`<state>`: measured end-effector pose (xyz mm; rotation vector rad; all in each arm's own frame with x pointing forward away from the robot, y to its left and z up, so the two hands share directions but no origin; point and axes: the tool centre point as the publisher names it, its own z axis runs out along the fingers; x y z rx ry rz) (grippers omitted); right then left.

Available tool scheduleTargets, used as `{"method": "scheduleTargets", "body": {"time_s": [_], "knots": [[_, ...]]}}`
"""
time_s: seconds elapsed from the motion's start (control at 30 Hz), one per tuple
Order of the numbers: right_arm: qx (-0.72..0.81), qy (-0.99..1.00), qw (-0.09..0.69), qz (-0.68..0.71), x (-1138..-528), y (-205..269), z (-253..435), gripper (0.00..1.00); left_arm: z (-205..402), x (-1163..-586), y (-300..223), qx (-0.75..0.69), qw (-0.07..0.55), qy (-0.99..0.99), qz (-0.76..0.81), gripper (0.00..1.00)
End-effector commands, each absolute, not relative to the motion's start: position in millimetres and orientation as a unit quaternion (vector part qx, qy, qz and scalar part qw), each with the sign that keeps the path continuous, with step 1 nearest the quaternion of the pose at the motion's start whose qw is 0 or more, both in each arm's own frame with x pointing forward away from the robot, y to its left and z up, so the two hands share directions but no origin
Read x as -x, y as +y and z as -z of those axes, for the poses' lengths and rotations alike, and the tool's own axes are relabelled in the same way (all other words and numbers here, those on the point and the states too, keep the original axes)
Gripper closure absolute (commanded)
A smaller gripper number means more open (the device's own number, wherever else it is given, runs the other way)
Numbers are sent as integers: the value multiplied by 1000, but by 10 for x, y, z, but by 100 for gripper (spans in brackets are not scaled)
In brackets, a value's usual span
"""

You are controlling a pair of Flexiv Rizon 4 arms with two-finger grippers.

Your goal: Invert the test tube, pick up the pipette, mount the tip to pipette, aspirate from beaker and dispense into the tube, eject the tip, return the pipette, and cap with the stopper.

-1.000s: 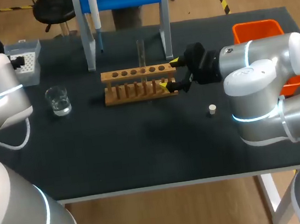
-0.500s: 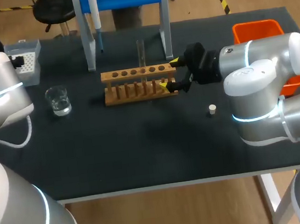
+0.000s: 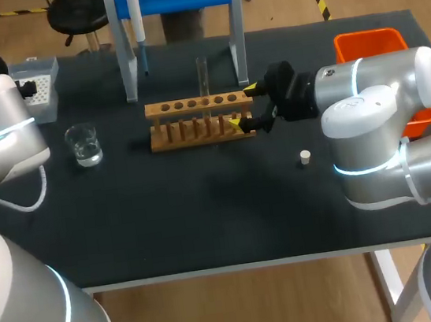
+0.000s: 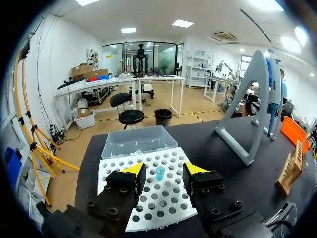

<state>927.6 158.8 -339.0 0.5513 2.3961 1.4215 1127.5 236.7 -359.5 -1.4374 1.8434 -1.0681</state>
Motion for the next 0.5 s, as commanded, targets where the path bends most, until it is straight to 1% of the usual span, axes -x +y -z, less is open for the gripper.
{"method": "scheduleTargets", "body": {"time_s": [0.03, 0.5], "knots": [[-192, 835, 149, -494, -9279, 1589, 3384, 0, 3628, -11320, 2377, 536, 281, 689, 399, 53], [-192, 835, 149, -494, -9279, 1589, 3384, 0, 3640, -11359, 2415, 534, 284, 690, 397, 53]]}}
